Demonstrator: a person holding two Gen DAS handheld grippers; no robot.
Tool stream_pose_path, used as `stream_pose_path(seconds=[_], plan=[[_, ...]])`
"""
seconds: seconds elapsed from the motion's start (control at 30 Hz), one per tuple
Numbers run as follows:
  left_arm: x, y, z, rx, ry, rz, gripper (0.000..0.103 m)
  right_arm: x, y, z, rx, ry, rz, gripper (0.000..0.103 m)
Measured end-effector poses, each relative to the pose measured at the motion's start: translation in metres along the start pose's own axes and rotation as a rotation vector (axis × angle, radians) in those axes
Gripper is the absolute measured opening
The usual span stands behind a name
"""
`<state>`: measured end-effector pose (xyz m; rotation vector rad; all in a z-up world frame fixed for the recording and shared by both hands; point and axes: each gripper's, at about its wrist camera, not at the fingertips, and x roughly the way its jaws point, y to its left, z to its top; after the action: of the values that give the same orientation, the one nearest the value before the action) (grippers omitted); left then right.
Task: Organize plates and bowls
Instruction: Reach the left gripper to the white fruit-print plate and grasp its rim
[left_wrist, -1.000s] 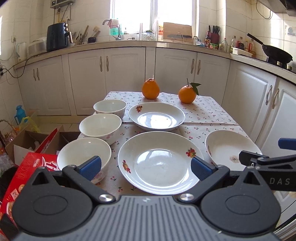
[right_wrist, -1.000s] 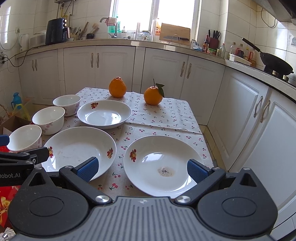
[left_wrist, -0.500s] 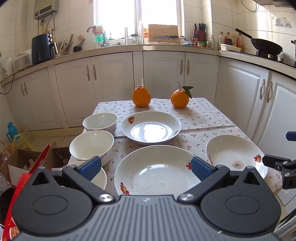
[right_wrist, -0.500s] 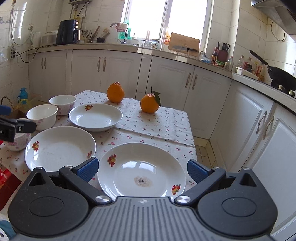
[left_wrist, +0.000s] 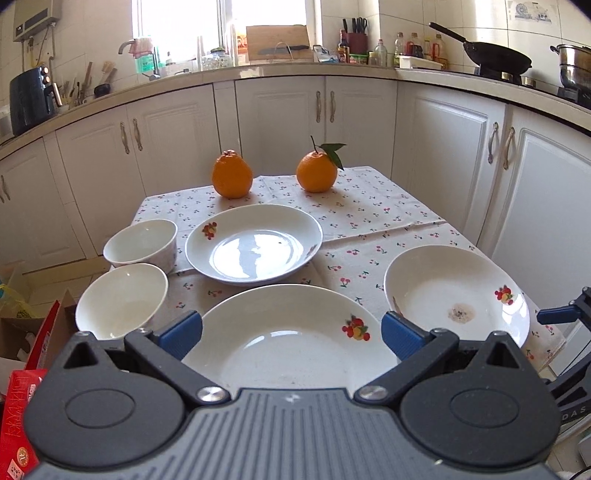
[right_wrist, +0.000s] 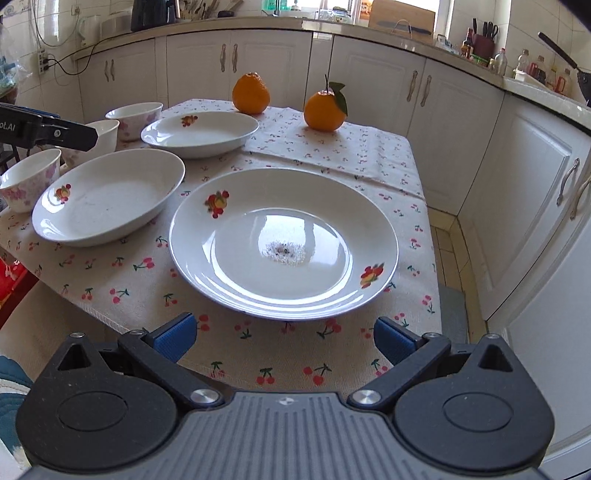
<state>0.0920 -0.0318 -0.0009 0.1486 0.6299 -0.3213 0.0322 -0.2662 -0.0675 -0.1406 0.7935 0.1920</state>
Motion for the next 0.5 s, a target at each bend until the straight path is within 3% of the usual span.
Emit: stream_pose_path(seconds=[0.27, 0.5], plan=[[0.025, -0.017, 0.011, 0.045, 0.053, -0.052, 0.102, 0.024, -0.021, 0.000, 0.059, 0.035, 0.070, 0.103], [0.053, -0.032, 0.029, 0.049, 0.108, -0.147, 0.102, 0.027, -0.025, -0.002, 0.013, -0.015, 0.116, 0.103]])
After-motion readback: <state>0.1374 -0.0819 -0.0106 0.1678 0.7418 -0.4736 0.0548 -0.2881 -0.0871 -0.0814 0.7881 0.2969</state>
